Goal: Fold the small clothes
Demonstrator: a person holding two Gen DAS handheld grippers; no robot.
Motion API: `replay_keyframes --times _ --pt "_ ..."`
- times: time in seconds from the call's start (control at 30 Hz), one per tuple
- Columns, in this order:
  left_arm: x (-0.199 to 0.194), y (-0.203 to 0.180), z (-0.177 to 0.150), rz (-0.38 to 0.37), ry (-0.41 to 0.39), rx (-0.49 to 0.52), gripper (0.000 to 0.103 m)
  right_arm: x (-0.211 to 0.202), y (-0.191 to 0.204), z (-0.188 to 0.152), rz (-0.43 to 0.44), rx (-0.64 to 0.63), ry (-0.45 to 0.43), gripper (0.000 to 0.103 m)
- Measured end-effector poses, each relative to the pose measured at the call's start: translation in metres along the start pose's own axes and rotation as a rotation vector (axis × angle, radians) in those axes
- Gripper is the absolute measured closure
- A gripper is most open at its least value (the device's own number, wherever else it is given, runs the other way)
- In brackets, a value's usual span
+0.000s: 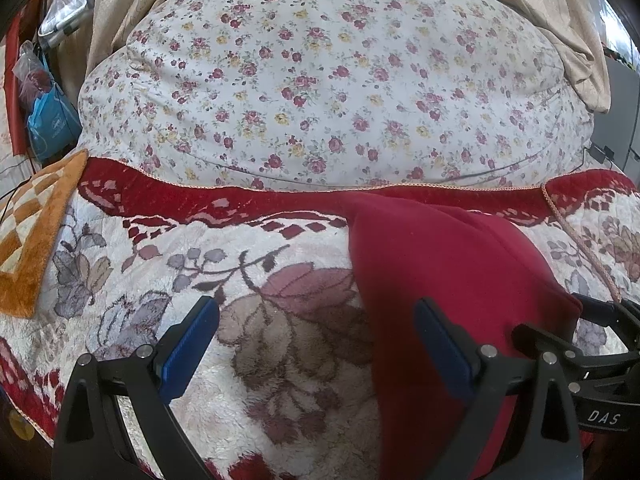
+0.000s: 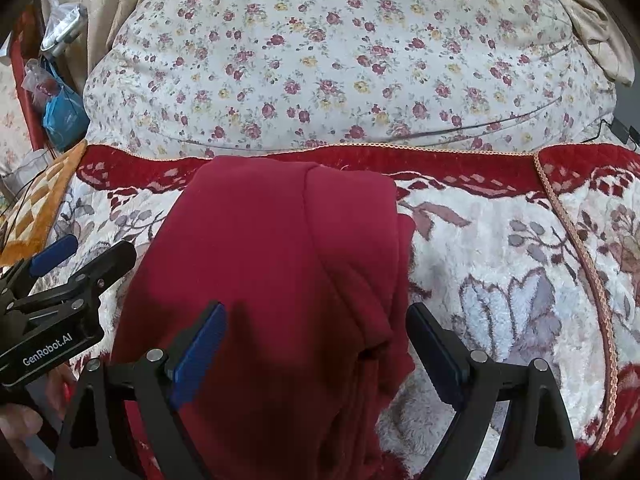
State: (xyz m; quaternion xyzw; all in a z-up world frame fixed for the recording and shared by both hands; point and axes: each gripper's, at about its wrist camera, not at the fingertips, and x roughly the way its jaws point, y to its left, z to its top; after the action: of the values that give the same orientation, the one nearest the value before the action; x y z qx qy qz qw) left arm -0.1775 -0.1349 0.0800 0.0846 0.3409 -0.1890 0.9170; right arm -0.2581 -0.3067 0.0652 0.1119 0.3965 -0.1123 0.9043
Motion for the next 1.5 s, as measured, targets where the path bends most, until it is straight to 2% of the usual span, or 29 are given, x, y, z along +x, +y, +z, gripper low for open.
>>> replay_keyframes --times 1.5 --pt "0.0013 -0.0012 -0.0003 -0.002 0.007 0.0 0.006 0.0072 0.0049 -0.0046 0.012 0.003 0.03 0.009"
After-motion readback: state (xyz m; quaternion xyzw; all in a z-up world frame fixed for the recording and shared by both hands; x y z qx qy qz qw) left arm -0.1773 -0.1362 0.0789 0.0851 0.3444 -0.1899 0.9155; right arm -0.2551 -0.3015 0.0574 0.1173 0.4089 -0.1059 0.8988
